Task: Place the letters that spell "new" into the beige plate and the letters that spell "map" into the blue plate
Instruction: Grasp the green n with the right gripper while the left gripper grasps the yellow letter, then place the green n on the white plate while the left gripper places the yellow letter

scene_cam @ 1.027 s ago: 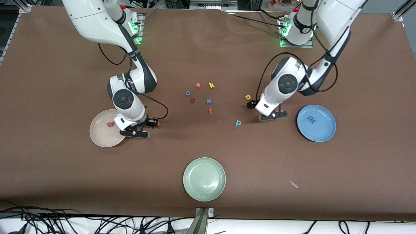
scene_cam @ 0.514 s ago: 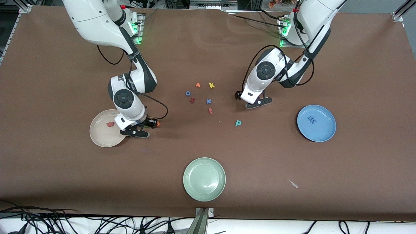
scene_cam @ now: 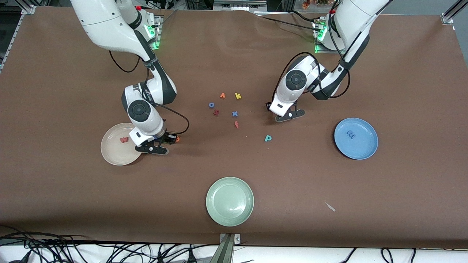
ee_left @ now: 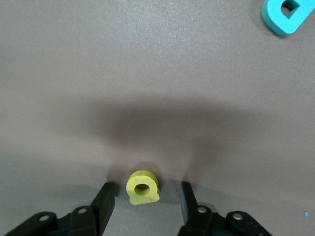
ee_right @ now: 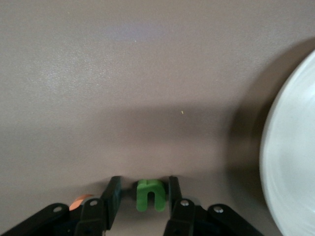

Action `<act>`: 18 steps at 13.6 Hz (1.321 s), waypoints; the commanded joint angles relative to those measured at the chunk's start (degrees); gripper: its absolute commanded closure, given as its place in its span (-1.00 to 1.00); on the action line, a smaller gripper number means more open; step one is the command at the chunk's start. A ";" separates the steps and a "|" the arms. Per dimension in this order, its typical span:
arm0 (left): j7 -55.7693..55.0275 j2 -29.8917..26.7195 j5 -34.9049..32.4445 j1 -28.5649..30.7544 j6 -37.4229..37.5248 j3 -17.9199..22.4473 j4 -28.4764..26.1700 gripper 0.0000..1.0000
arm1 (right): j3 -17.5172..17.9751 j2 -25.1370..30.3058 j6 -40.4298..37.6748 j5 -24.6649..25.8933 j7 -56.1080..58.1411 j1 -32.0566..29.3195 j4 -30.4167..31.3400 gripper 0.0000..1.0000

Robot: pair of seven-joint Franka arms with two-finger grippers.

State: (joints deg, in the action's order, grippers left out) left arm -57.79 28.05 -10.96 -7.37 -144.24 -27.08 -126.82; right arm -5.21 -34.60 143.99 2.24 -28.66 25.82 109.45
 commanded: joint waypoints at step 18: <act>-1.53 0.69 -4.77 0.69 3.85 0.10 2.62 0.55 | -9.82 5.68 -12.08 -0.83 25.76 -2.61 -1.45 0.52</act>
State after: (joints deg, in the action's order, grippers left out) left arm -58.27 28.06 -12.75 -7.41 -143.88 -27.28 -126.10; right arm -15.00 -30.40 129.08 2.22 -5.40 24.00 104.37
